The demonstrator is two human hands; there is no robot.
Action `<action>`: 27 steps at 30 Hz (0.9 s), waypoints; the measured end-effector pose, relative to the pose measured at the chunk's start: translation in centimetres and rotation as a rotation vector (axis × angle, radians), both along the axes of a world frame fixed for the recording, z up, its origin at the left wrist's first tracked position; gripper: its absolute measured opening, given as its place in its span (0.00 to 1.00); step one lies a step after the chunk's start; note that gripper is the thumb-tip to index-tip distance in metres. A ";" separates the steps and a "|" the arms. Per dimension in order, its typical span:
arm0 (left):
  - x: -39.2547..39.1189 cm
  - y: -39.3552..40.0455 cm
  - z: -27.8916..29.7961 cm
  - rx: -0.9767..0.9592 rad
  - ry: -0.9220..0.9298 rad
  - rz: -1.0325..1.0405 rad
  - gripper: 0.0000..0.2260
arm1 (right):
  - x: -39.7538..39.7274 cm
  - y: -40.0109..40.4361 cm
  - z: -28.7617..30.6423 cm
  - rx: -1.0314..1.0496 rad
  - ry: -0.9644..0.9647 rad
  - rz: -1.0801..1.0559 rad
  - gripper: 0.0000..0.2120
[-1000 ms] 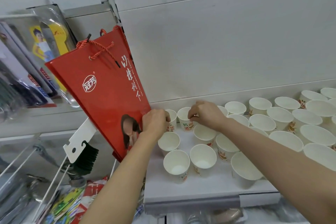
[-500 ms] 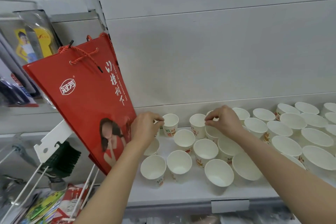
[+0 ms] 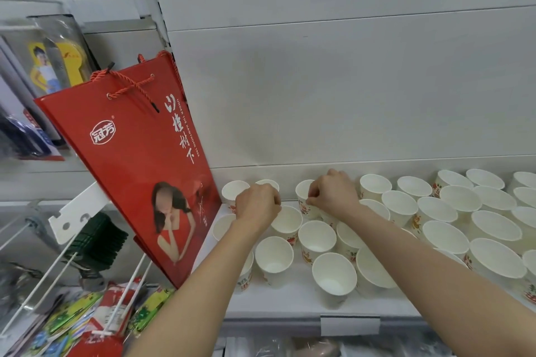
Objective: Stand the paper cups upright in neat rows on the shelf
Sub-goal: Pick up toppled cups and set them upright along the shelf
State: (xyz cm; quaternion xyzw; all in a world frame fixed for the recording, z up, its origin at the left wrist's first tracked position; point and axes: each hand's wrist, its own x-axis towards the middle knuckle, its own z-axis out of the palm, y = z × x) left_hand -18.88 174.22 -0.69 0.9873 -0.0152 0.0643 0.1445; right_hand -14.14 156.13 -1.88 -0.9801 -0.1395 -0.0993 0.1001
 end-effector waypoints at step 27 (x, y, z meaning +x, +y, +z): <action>-7.3 8.9 0.5 -0.044 0.019 0.181 0.05 | -2.2 0.8 -0.3 0.349 -0.188 0.285 0.04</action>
